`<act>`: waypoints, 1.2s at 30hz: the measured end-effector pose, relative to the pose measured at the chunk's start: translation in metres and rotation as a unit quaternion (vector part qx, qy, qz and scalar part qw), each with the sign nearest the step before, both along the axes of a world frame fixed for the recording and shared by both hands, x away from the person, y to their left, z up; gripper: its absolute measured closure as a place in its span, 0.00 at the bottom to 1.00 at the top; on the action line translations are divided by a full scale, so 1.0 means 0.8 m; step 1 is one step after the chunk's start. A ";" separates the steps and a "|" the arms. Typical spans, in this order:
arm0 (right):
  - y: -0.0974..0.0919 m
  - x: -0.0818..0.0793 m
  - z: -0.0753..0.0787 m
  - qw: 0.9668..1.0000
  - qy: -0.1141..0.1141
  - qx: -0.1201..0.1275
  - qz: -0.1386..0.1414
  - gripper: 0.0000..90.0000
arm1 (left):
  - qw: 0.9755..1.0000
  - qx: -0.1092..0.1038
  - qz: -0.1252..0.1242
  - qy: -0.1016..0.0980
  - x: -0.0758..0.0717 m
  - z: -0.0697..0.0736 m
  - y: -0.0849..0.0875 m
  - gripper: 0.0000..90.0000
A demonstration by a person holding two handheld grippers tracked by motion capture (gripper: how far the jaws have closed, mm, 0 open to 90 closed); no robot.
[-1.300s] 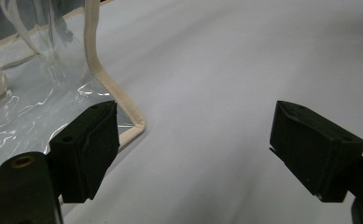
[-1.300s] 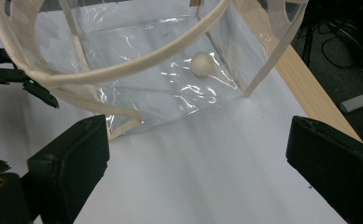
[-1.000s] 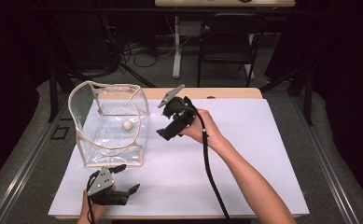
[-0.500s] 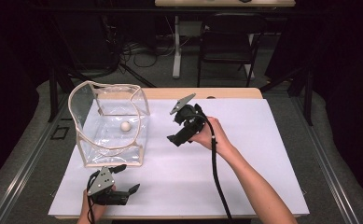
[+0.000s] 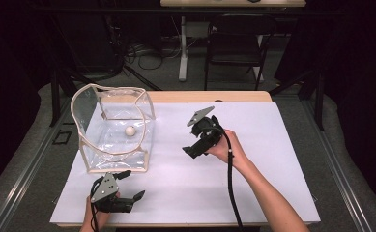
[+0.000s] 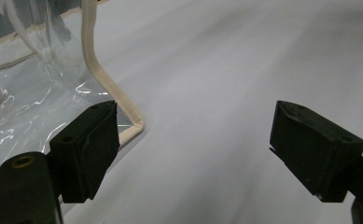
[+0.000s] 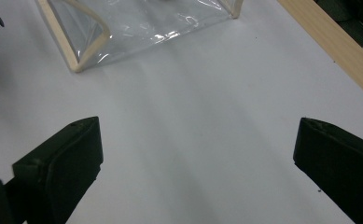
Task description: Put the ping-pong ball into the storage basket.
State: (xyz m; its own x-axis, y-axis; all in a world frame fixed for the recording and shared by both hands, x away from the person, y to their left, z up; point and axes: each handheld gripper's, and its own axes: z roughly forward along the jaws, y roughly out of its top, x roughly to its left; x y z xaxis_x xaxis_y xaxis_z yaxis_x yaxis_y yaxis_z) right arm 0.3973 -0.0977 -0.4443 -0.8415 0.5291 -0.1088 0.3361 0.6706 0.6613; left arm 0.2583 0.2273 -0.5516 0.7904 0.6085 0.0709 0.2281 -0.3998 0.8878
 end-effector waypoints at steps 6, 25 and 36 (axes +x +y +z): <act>-0.015 -0.009 -0.013 1.000 0.000 0.004 -0.007 0.01 | 1.000 0.001 0.000 0.000 0.000 0.000 0.000 0.18; -0.059 -0.047 -0.039 1.000 -0.009 0.013 -0.024 0.01 | 1.000 -0.001 0.001 0.001 0.000 -0.001 -0.002 0.18; -0.076 -0.073 -0.054 0.999 -0.015 0.017 -0.029 0.02 | 1.000 0.000 0.001 0.001 0.000 0.000 -0.001 0.18</act>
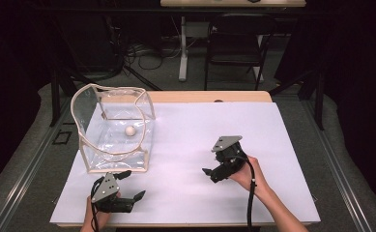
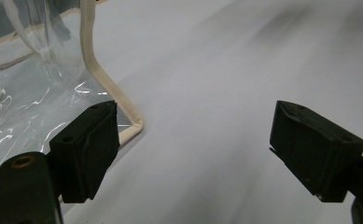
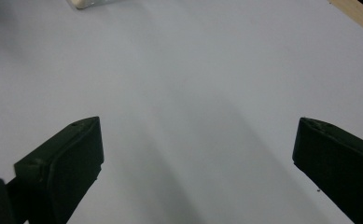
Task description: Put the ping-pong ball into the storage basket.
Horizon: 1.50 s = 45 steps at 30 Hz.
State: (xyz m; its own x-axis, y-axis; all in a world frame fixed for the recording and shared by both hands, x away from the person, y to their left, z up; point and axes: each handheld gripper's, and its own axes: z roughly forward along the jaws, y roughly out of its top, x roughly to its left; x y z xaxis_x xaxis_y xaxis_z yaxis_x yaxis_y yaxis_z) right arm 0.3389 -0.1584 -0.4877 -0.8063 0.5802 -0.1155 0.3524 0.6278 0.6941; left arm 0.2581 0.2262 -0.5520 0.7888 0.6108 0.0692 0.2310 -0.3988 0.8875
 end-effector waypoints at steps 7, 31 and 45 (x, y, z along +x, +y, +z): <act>-0.013 -0.014 -0.011 1.000 -0.004 0.003 -0.005 0.02 | 1.000 0.001 0.000 -0.001 0.000 0.000 0.000 0.18; -0.054 -0.055 -0.049 0.999 -0.021 0.030 -0.029 0.02 | 1.000 0.001 0.002 0.001 0.000 0.000 0.000 0.18; -0.071 -0.075 -0.068 0.997 -0.030 0.047 -0.052 0.02 | 1.000 0.002 0.000 0.000 0.000 0.000 -0.001 0.18</act>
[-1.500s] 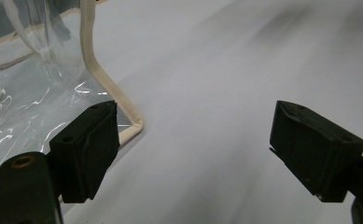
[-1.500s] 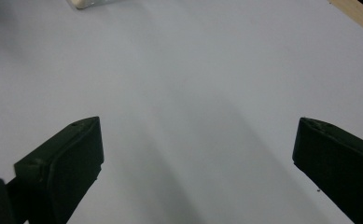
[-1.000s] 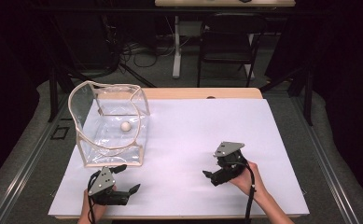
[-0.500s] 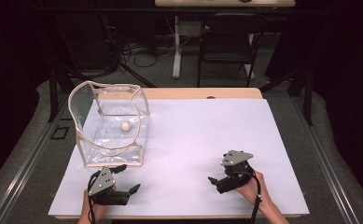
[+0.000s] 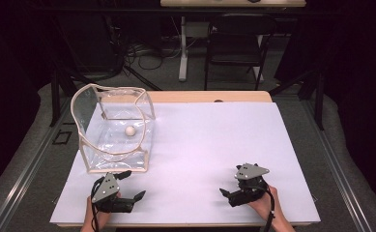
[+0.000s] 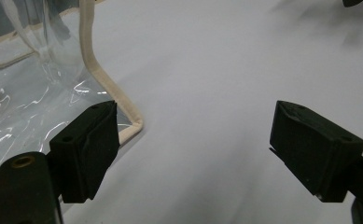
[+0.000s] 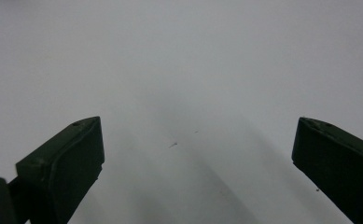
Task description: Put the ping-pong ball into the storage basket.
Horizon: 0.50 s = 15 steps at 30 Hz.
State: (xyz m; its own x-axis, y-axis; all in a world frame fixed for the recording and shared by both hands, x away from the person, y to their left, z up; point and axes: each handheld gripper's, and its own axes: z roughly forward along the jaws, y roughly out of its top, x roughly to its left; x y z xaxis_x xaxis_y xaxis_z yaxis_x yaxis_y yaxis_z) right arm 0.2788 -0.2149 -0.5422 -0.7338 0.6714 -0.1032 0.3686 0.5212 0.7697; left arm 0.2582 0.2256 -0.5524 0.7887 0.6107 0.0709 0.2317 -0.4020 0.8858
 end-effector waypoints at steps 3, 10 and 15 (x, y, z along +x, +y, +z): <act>-0.003 -0.004 -0.004 1.000 -0.006 0.003 -0.005 0.02 | 1.000 0.000 0.000 0.000 0.000 0.000 0.000 0.18; -0.010 -0.010 -0.007 1.000 -0.017 0.014 -0.018 0.02 | 1.000 0.002 -0.003 0.000 -0.001 0.000 -0.001 0.18; -0.012 -0.012 -0.006 0.999 -0.020 0.011 -0.025 0.02 | 1.000 0.004 -0.005 0.001 -0.002 0.000 0.000 0.18</act>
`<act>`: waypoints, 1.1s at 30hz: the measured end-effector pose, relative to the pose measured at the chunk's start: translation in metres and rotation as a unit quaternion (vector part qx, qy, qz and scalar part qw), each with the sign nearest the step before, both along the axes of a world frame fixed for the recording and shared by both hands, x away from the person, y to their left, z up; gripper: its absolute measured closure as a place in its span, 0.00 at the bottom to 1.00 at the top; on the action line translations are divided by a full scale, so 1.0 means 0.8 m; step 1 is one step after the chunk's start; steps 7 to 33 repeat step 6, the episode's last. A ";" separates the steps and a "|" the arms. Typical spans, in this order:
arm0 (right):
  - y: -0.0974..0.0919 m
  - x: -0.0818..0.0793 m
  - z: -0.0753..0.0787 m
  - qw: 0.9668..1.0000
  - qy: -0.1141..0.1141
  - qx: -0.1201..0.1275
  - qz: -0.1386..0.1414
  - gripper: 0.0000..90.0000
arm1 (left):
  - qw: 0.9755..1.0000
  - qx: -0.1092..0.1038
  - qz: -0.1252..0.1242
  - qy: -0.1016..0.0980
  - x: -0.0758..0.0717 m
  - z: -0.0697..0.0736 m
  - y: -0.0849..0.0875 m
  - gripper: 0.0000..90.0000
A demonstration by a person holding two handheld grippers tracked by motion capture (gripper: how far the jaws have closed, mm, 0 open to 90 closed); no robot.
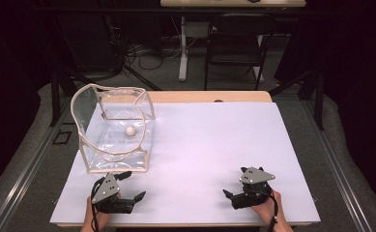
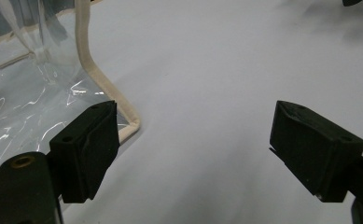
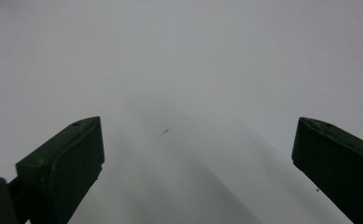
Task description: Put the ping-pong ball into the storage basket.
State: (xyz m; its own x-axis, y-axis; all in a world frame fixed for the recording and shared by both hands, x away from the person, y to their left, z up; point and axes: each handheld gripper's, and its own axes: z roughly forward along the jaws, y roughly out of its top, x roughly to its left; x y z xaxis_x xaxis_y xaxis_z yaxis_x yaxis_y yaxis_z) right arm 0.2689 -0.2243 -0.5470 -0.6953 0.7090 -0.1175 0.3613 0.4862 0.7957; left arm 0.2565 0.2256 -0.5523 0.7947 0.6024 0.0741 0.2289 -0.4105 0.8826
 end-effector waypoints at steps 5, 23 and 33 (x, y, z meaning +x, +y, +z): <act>0.000 -0.001 0.002 1.000 -0.004 -0.001 0.001 0.02 | 1.000 0.012 -0.003 0.006 0.002 -0.001 0.001 0.18; -0.001 -0.001 0.002 1.000 -0.005 -0.001 0.000 0.02 | 1.000 0.013 -0.004 0.008 0.004 -0.001 0.000 0.18; -0.001 -0.001 0.002 1.000 -0.005 -0.001 0.000 0.02 | 1.000 0.013 -0.004 0.008 0.004 -0.001 0.000 0.18</act>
